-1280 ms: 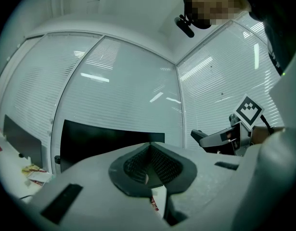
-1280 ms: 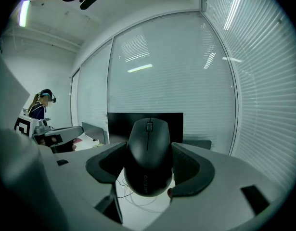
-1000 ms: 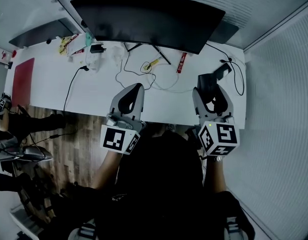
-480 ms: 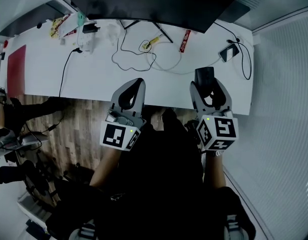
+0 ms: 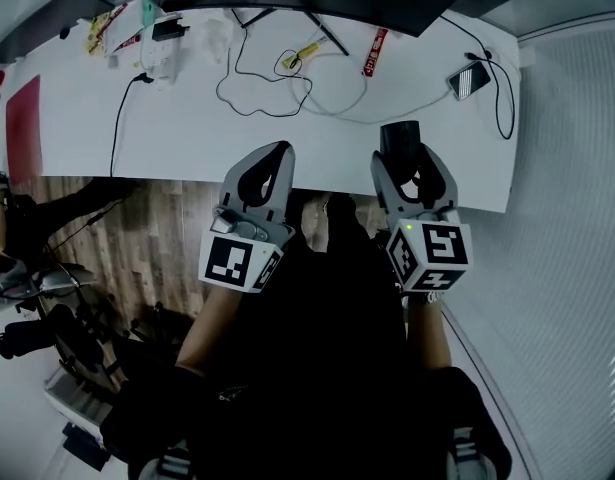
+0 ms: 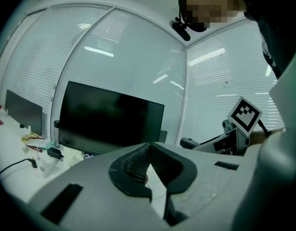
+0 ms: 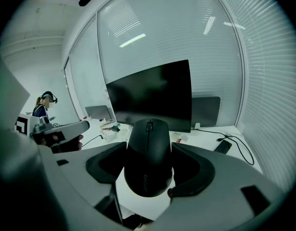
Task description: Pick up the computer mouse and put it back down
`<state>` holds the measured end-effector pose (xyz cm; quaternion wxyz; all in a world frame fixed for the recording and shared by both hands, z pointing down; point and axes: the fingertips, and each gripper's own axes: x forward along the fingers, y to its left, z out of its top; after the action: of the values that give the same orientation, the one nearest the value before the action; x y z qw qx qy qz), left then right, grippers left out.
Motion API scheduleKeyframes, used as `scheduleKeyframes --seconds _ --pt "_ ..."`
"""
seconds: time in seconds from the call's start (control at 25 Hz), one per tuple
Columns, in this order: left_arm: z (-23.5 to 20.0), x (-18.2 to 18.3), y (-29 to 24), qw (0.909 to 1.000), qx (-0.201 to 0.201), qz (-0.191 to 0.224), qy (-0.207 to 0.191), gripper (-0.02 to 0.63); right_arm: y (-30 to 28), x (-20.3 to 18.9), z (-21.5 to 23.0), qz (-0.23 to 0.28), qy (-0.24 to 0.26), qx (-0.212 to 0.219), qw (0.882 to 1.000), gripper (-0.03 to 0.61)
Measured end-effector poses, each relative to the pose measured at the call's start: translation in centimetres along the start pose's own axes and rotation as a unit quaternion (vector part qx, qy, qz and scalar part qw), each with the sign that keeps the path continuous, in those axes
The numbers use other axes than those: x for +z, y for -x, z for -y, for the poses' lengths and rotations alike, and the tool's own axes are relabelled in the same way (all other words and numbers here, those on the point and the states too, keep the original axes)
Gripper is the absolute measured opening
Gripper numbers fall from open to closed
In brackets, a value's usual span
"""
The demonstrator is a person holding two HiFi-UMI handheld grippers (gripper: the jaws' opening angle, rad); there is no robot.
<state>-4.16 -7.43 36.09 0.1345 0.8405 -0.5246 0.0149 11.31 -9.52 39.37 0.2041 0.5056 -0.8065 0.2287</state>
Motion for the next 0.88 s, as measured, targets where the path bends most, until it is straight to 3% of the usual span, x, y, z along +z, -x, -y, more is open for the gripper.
scheduleKeyframes --seconds 0.88 --pt "-0.1 -2.7 -0.8 0.9995 -0.026 -0.016 0.000 0.006 -7.9 -10.9 -0.6 -0.125 0.008 0.004 0.992 0.287"
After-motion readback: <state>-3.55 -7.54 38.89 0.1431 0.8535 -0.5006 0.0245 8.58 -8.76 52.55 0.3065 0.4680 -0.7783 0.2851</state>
